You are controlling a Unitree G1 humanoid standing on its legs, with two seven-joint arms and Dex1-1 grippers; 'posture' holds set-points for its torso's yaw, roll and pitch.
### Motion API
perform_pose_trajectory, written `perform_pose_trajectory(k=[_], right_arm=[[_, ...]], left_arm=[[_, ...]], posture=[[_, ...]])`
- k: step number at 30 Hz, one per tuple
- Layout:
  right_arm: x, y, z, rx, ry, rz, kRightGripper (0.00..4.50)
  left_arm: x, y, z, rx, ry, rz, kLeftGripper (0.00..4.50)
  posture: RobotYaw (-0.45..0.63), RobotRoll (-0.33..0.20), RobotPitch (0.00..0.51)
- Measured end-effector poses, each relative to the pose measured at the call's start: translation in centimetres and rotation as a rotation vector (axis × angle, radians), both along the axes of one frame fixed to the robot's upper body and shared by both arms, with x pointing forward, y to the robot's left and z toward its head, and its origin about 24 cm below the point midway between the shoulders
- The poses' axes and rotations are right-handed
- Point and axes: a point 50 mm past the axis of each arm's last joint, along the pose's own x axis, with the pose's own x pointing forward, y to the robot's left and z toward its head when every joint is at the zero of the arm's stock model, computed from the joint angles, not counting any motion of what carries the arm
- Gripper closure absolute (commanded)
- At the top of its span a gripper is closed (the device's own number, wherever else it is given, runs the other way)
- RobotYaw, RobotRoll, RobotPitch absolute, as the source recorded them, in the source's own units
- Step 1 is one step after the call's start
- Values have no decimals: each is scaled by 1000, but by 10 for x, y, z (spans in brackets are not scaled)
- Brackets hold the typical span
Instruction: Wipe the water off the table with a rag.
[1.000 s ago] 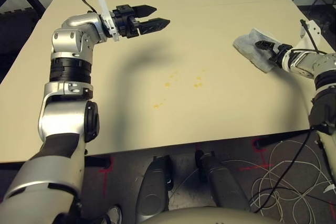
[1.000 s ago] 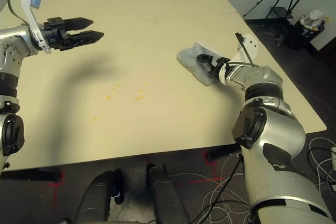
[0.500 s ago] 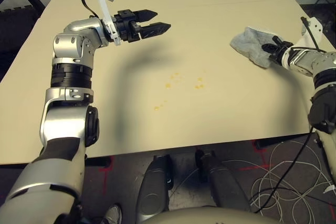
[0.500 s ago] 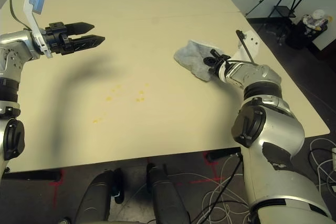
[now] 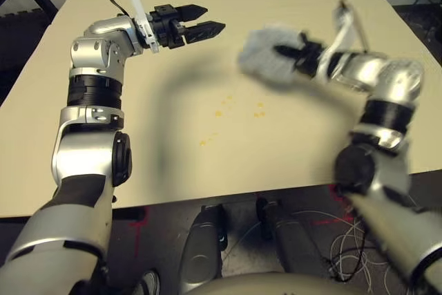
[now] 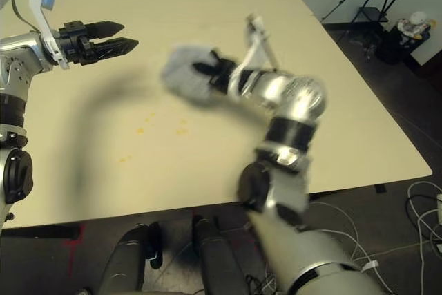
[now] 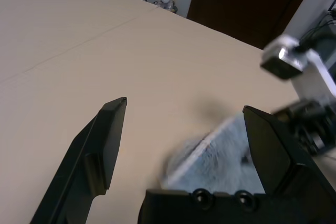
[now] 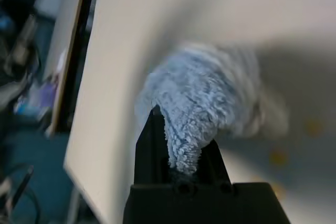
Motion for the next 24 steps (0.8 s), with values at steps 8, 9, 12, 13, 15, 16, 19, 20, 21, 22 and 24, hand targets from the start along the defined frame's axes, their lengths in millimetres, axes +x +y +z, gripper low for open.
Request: perform_pose_trajectory(k=[8,9,12,13,15,16,19,20,21,22,24], right_arm=[[-7,6,-1,-104,6,-31,4486],[-6,6,-6,-119,32,-33,4486],[-6,4,-20,-131,92,-39,4486],[-7,5,-20,-128,94,-32,4486],[-8,8,-19,-125,86,-7,4486],[-8,11,-19,-127,84,9,4486],[-11,17,-22,-134,86,54,4486],[-11,19,-25,-135,101,71,4486],[-12,22,-28,-136,109,91,4486],[-14,26,-29,-138,111,119,4486],[-19,37,-29,-147,100,187,4486]], left_arm=[[0,4,2,15,-4,14,0],[0,4,1,15,-3,12,0],[0,4,1,16,-2,12,0],[0,4,1,16,-2,13,0],[0,4,0,16,0,13,0],[0,4,0,15,1,14,0],[0,5,-5,15,13,18,0],[0,5,-7,15,17,19,0],[0,5,-9,14,22,19,0],[1,4,-10,13,25,18,0],[1,2,-10,12,23,14,0]], posture=[[-1,0,206],[1,0,208],[-1,0,209],[-1,0,209],[-3,0,209],[-4,0,210],[-9,0,211],[-12,0,211],[-13,0,210],[-15,0,210],[-19,0,210]])
